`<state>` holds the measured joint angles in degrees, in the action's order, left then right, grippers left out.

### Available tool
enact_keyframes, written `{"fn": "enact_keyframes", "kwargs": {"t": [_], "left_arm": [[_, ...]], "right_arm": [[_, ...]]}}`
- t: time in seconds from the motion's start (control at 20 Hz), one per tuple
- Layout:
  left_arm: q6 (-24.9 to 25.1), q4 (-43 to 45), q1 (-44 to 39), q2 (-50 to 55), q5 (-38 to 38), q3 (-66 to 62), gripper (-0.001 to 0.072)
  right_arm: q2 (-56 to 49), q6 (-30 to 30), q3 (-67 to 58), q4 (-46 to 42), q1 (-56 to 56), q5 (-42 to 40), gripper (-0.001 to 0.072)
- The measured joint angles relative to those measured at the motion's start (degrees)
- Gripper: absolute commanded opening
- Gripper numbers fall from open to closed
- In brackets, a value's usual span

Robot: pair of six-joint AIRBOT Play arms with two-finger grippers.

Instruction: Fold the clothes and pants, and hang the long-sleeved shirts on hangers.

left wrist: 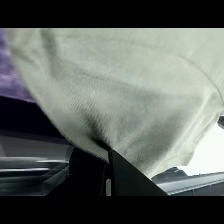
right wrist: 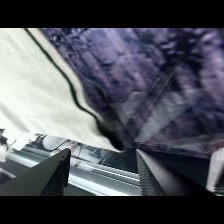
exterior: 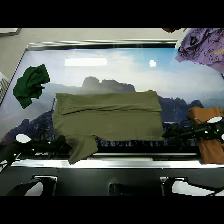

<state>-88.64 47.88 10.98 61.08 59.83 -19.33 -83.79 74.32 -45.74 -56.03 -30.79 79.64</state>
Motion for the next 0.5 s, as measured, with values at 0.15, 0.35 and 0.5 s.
{"fn": "enact_keyframes", "kwargs": {"t": [0.15, 0.35, 0.5], "left_arm": [[-0.04, 0.0, 0.0, 0.0, 0.28, 0.0, 0.002], [-0.07, 0.0, 0.0, 0.02, 0.59, 0.0, 0.0019], [-0.09, -0.02, 0.0, 0.04, 0.92, 0.0, 0.0019]], "right_arm": [[-0.02, -1.09, 1.81, 1.75, -0.02, -0.85, 0.0389], [-0.04, -3.43, 4.04, 3.32, 0.0, -3.3, 0.0245], [0.0, -4.09, 4.66, 4.09, 0.0, -5.77, 0.0105]]}}
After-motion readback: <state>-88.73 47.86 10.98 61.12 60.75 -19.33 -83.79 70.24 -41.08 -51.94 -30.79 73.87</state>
